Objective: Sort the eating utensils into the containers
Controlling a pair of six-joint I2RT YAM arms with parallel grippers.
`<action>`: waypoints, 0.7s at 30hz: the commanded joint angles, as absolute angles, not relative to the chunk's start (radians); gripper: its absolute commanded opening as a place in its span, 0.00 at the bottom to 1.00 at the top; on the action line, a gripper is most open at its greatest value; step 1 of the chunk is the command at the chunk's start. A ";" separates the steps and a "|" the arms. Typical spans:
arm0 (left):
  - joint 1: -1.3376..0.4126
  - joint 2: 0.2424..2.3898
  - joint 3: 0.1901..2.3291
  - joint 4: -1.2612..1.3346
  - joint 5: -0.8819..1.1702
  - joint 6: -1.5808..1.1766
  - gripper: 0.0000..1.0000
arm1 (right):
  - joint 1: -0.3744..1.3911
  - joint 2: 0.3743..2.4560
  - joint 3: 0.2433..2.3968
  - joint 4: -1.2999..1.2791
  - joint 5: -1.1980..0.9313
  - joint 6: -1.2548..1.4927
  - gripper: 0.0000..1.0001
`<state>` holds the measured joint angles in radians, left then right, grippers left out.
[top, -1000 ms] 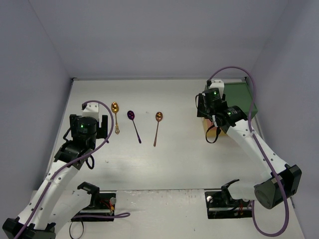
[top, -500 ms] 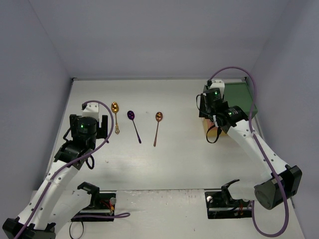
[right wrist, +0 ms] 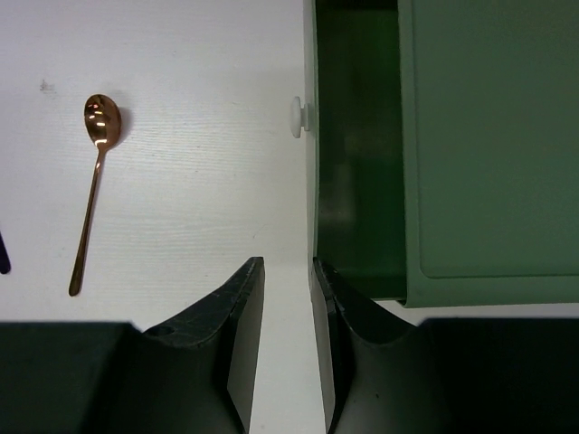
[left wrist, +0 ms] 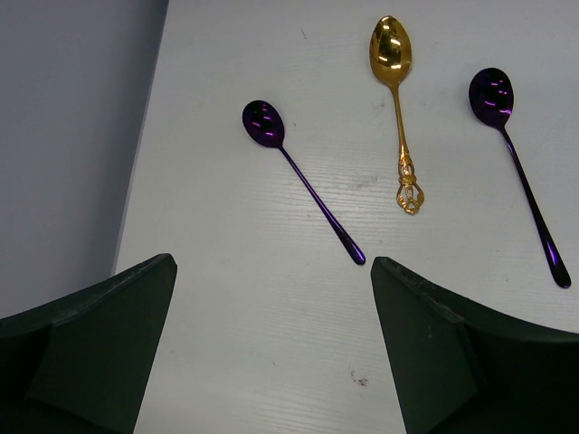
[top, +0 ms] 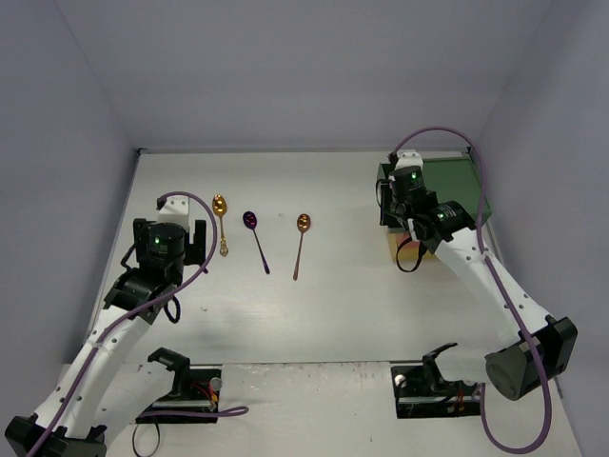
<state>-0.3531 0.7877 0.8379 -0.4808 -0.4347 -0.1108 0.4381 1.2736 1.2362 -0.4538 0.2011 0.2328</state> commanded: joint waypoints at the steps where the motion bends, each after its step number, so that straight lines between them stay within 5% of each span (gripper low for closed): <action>1: -0.350 0.795 0.850 -0.428 -0.433 -0.098 0.87 | 0.438 1.253 1.303 -0.446 0.205 0.197 0.28; 9: -0.350 0.799 0.850 -0.428 -0.429 -0.100 0.87 | 0.439 1.287 1.354 -0.446 0.334 0.179 0.56; 21: -0.350 0.800 0.850 -0.428 -0.429 -0.098 0.87 | 0.434 1.452 1.420 -0.434 0.321 0.157 0.54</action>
